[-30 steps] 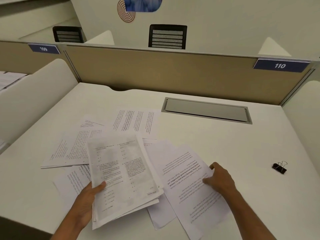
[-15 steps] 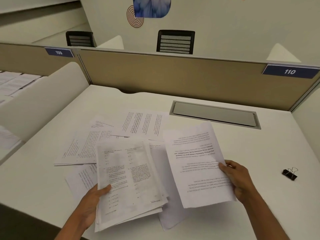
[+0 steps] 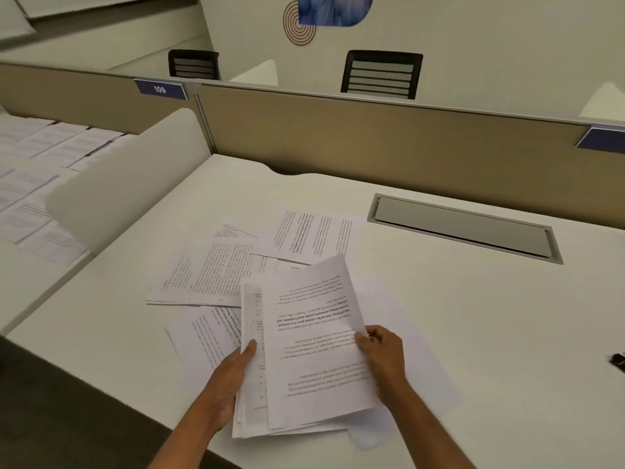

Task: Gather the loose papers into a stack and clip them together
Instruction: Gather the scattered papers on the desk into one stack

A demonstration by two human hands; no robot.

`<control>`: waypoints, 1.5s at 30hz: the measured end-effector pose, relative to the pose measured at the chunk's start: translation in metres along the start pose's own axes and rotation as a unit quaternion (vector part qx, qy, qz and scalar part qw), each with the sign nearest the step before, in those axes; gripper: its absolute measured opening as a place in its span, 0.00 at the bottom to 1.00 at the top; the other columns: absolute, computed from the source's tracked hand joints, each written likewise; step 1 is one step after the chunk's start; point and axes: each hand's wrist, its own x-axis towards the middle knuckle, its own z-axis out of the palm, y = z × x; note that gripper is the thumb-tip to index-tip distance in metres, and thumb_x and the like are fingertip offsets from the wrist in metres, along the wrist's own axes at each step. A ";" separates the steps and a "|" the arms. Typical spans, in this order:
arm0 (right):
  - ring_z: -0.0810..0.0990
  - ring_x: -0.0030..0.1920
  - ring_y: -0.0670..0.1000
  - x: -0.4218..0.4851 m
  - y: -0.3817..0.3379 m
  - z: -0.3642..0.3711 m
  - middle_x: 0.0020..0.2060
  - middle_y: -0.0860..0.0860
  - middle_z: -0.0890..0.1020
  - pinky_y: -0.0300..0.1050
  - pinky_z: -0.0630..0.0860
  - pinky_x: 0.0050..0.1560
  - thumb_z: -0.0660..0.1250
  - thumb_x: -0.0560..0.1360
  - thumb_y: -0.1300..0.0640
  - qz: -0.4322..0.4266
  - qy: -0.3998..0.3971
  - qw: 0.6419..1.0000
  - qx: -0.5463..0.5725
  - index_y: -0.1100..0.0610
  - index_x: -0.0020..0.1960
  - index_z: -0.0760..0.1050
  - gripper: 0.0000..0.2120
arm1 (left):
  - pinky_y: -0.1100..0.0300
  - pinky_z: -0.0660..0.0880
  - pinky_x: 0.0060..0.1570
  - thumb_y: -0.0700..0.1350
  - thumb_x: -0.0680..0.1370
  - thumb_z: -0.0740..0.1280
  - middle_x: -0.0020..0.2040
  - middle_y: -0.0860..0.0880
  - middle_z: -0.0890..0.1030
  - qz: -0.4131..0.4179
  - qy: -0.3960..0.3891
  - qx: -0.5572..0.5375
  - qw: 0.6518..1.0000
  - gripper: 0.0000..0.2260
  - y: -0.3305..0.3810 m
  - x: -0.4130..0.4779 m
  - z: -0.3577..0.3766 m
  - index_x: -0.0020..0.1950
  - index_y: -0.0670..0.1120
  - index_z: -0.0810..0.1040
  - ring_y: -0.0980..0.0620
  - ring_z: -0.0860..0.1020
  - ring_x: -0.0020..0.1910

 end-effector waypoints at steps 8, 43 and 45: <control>0.87 0.45 0.54 -0.015 -0.001 0.033 0.43 0.51 0.87 0.48 0.83 0.47 0.71 0.78 0.58 -0.014 0.002 0.996 -0.090 0.59 0.50 0.82 0.04 | 0.42 0.79 0.63 0.44 0.81 0.69 0.62 0.46 0.86 0.025 -0.003 0.046 0.999 0.19 -0.004 -0.002 0.008 0.72 0.48 0.76 0.43 0.84 0.59; 0.85 0.44 0.59 0.005 -0.018 -0.136 0.48 0.57 0.88 0.53 0.81 0.52 0.75 0.75 0.61 0.033 0.064 0.997 0.017 0.58 0.50 0.85 0.04 | 0.46 0.82 0.51 0.42 0.78 0.71 0.58 0.43 0.87 -0.003 0.015 -0.014 1.000 0.15 0.002 -0.005 -0.082 0.66 0.47 0.80 0.39 0.85 0.56; 0.85 0.44 0.58 0.001 -0.017 -0.111 0.47 0.57 0.88 0.55 0.81 0.52 0.75 0.75 0.62 0.032 0.044 0.998 0.026 0.60 0.50 0.84 0.05 | 0.44 0.82 0.53 0.42 0.78 0.72 0.59 0.42 0.87 -0.008 0.003 -0.010 1.000 0.17 0.002 -0.003 -0.082 0.66 0.46 0.80 0.39 0.85 0.56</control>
